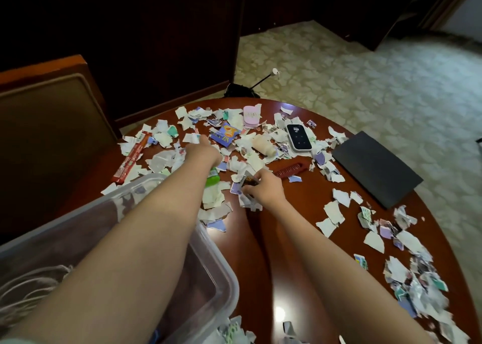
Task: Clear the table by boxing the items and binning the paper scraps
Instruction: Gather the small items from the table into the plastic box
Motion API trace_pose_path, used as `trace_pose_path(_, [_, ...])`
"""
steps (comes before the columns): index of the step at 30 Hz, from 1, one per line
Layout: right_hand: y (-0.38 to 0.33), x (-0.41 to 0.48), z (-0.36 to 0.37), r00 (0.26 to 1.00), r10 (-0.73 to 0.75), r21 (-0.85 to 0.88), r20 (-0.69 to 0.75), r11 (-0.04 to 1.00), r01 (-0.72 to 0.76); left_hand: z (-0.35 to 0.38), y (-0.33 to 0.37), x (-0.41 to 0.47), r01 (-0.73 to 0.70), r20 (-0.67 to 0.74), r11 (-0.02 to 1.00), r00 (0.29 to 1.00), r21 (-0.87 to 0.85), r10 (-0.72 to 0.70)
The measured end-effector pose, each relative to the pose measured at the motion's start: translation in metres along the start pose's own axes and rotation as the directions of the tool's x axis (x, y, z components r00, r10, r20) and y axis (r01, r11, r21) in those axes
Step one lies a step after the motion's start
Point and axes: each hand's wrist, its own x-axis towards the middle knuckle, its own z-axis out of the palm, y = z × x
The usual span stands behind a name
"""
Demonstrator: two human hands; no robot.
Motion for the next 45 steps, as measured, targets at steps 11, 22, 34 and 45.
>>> trace_pose_path(11, [-0.043, -0.040, -0.034, 0.992, -0.098, -0.017, -0.085, 0.995, 0.096, -0.079, -0.040, -0.083, -0.333, -0.255, 0.877, 0.933, -0.345, 0.254])
trace_pose_path(22, [-0.092, -0.096, -0.028, 0.990, -0.120, 0.490, -0.074, 0.861, 0.141, -0.073, -0.117, -0.160, -0.350, -0.178, 0.672, 0.933, -0.653, 0.313])
trace_pose_path(34, [-0.104, -0.157, 0.006, 0.875, -0.483, -0.010, 0.000, 0.875, 0.483, 0.031, -0.169, -0.145, -0.198, 0.063, 0.850, 0.963, -0.489, 0.261])
trace_pose_path(45, [-0.106, -0.157, 0.050, 0.887, -0.362, -0.297, 0.288, 0.847, 0.442, 0.085, -0.163, -0.139, -0.226, 0.209, 0.973, 0.950, -0.052, 0.232])
